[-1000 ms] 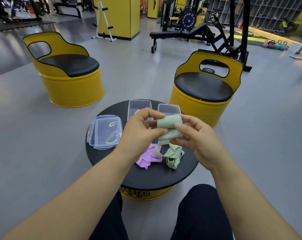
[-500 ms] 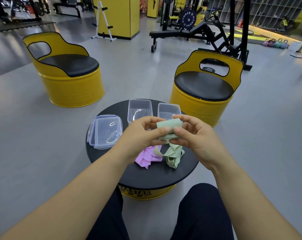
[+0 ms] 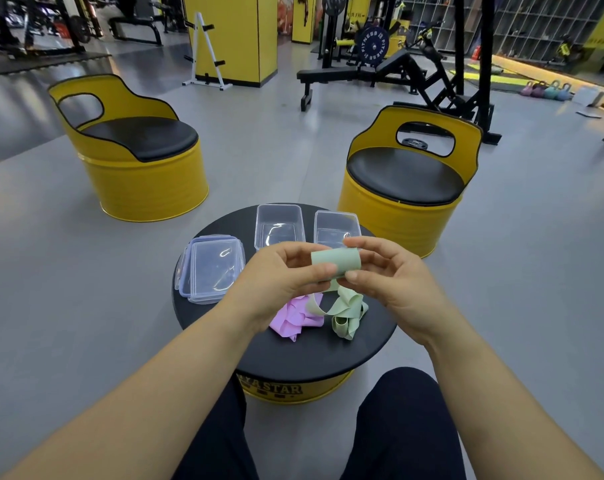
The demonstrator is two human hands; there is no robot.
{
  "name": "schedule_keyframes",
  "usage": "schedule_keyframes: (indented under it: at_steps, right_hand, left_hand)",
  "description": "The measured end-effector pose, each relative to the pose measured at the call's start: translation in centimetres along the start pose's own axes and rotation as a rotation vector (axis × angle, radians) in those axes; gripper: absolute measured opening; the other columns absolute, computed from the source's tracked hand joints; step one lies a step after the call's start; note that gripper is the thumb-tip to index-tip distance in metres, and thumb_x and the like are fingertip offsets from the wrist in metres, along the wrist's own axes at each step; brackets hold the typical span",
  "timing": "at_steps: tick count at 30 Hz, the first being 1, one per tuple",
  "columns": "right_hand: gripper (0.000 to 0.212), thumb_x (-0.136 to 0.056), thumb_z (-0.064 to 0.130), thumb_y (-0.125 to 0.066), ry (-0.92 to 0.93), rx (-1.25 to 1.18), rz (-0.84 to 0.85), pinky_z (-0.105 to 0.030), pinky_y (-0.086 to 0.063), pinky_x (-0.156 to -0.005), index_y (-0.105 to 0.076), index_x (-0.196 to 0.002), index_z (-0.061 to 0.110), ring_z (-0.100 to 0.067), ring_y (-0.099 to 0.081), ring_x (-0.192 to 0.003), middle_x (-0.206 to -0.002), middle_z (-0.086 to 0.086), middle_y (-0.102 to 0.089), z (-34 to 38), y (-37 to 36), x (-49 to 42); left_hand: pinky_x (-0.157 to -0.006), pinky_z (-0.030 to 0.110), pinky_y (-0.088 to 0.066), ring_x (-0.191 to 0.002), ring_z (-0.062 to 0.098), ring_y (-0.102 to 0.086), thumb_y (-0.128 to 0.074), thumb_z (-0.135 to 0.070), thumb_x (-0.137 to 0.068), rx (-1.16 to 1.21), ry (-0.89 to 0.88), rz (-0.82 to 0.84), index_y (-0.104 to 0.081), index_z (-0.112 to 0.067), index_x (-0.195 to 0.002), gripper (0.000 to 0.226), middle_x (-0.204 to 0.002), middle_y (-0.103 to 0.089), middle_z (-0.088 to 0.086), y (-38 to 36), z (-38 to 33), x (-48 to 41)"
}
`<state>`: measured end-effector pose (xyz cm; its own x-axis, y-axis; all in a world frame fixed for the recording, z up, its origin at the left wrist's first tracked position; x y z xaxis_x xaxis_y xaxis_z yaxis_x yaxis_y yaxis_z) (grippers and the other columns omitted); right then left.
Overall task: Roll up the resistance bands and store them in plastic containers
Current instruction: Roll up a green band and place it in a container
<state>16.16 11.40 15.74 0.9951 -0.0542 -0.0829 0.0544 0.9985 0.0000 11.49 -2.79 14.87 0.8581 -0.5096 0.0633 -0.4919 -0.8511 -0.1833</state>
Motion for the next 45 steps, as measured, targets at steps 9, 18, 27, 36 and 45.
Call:
schedule_keyframes:
  at_steps: [9, 18, 27, 36, 45]
  right_hand:
    - [0.048, -0.059, 0.026, -0.075, -0.092, -0.049, -0.035, -0.031, -0.057, -0.080, -0.066, -0.104, 0.011, -0.023, -0.070, -0.088, -0.095, -0.008, -0.074, 0.3, 0.4, 1.0]
    - [0.034, -0.072, 0.004, -0.077, -0.154, 0.069, -0.021, -0.035, -0.056, -0.082, -0.067, -0.103, 0.013, -0.025, -0.070, -0.092, -0.096, -0.007, -0.074, -1.2, 0.1, 0.8]
    - [0.038, -0.071, 0.005, -0.079, -0.196, 0.231, -0.059, -0.024, -0.054, -0.083, -0.067, -0.103, 0.022, -0.011, -0.068, -0.093, -0.099, 0.000, -0.073, -4.5, 1.4, -3.5]
    - [0.027, -0.075, 0.011, -0.077, -0.336, 0.153, -0.144, -0.024, -0.052, -0.086, -0.070, -0.097, 0.025, -0.007, -0.069, -0.091, -0.092, 0.004, -0.075, -13.7, 6.9, -12.3]
    - [0.026, -0.079, 0.010, -0.073, -0.386, 0.228, -0.137, -0.021, -0.055, -0.079, -0.066, -0.099, 0.024, -0.013, -0.068, -0.089, -0.091, 0.001, -0.072, -23.6, 11.3, -21.5]
  left_hand:
    - [-0.071, 0.017, -0.052, -0.083, 0.010, -0.070, -0.075, 0.004, -0.072, -0.154, -0.156, -0.071, -0.068, -0.019, -0.093, 0.032, -0.087, -0.074, -0.001, -0.6, -1.6, 1.7]
    - [-0.075, 0.013, -0.051, -0.084, 0.003, -0.069, -0.080, -0.011, -0.071, -0.471, -0.061, 0.038, -0.069, -0.023, -0.097, 0.031, -0.091, -0.074, -0.006, 0.3, -0.6, 1.5]
    - [-0.082, 0.018, -0.046, -0.090, 0.000, -0.059, -0.073, -0.018, -0.077, -0.789, -0.153, 0.093, -0.062, -0.038, -0.089, 0.026, -0.094, -0.067, -0.014, 1.2, 1.8, -3.9]
    - [-0.078, 0.009, -0.040, -0.092, 0.000, -0.054, -0.071, -0.014, -0.076, -0.704, -0.094, 0.009, -0.058, -0.043, -0.090, 0.035, -0.095, -0.063, -0.016, 2.5, 9.9, -15.7]
    - [-0.085, 0.020, -0.051, -0.097, 0.002, -0.061, -0.079, -0.019, -0.071, -0.594, 0.073, 0.056, -0.062, -0.037, -0.101, 0.039, -0.105, -0.064, -0.013, 4.9, 18.6, -27.8]
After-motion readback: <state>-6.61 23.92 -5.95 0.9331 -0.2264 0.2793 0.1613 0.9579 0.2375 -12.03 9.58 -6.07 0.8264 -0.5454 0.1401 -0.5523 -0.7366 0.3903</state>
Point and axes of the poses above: each hand's wrist, its own x-axis away from the middle knuckle, its own y-axis out of the back of the hand, z = x × y, the point moved 6 cm from there along -x, towards the middle knuckle
